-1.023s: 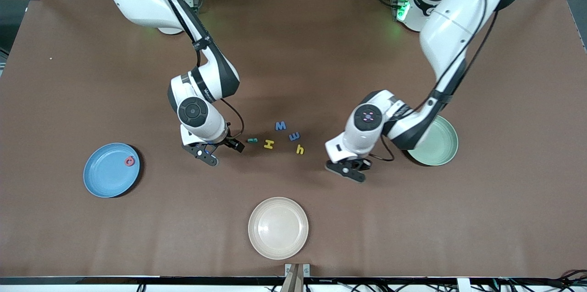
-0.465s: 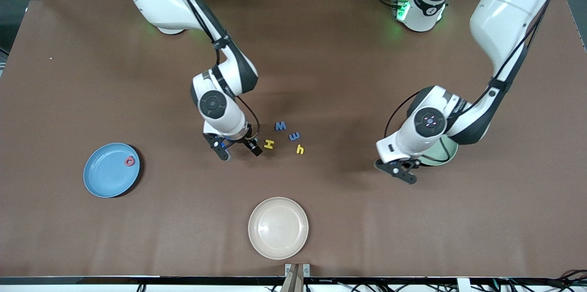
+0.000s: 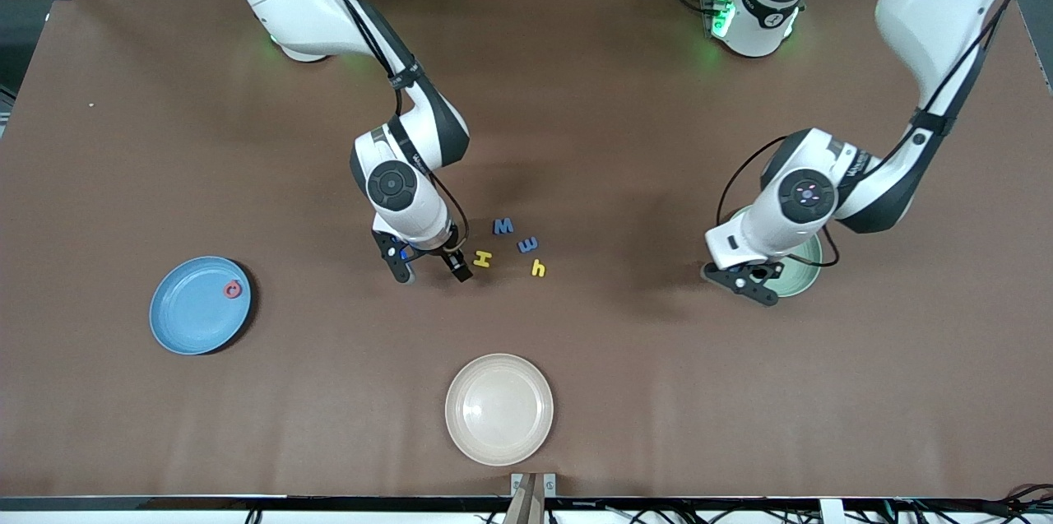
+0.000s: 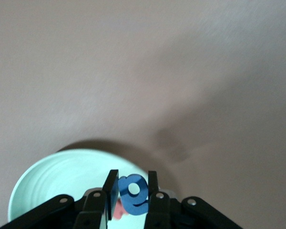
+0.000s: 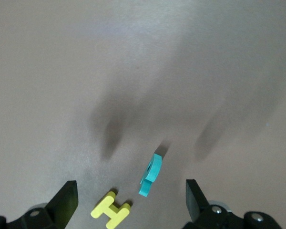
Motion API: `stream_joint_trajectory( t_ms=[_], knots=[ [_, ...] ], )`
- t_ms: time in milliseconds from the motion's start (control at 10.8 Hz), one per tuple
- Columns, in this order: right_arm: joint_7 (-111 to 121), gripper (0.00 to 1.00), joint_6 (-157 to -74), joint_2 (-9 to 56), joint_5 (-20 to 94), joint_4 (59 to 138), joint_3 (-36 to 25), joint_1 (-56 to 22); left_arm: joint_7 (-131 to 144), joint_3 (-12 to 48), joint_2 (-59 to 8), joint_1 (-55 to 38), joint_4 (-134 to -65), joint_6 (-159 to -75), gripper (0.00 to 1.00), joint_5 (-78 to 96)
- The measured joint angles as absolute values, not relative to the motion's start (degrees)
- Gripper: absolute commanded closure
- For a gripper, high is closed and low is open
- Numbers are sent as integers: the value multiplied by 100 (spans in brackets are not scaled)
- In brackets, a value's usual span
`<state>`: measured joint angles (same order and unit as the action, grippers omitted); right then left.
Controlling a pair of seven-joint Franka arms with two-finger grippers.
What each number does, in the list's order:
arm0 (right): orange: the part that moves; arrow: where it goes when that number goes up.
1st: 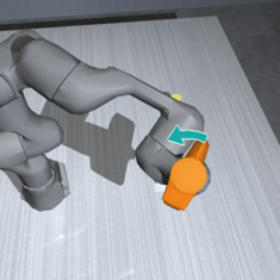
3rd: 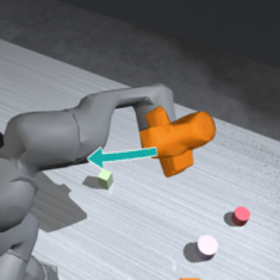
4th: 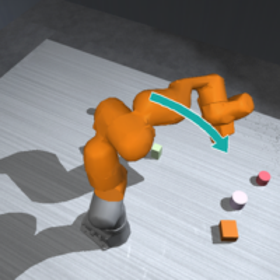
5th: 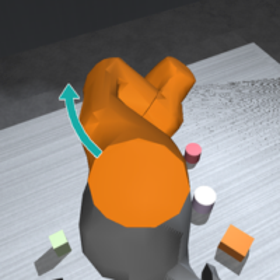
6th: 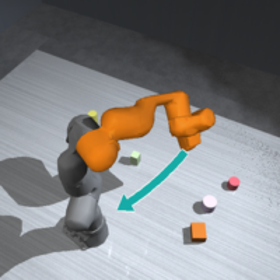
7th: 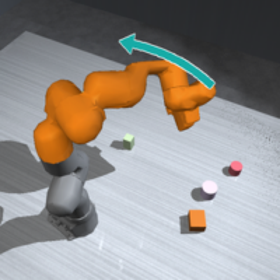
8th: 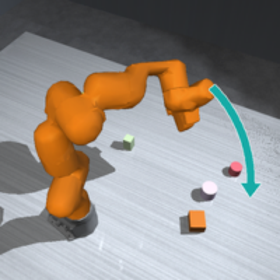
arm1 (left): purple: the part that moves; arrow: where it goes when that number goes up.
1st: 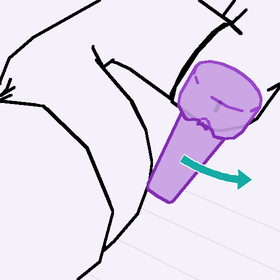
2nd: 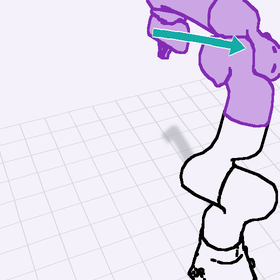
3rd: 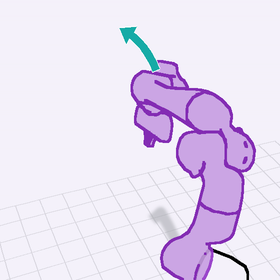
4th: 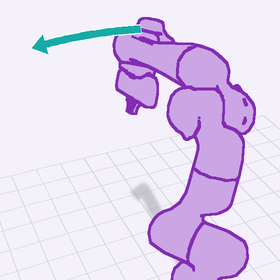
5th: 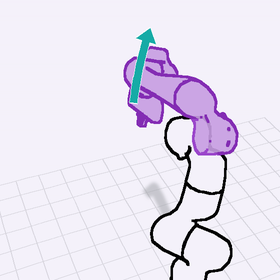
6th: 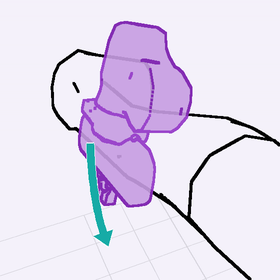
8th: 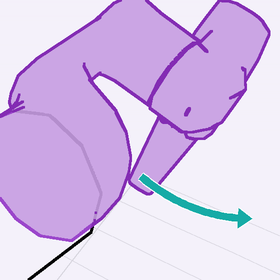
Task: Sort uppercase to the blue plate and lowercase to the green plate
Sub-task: 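Drop the e on the green plate while the right gripper grasps the R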
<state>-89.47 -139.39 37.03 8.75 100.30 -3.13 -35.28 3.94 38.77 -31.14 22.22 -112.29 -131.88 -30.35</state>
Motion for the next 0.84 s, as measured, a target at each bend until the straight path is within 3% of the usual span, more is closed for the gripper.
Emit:
stream_joint_trajectory(
  t_ms=[465,651,837],
  knots=[
    [-9424,0,-13876,3731,678,10028,-345,-3525,-448,4387,-3079,3727,-11865,-13435,100,-3042],
    [-9770,0,-13701,3794,674,10027,-347,-3529,-498,4395,-3081,3902,-12027,-13618,80,-3042],
    [-10022,0,-13700,3910,670,9991,-337,-3592,-494,4424,-3080,3901,-12040,-13636,79,-3042]
  ],
)
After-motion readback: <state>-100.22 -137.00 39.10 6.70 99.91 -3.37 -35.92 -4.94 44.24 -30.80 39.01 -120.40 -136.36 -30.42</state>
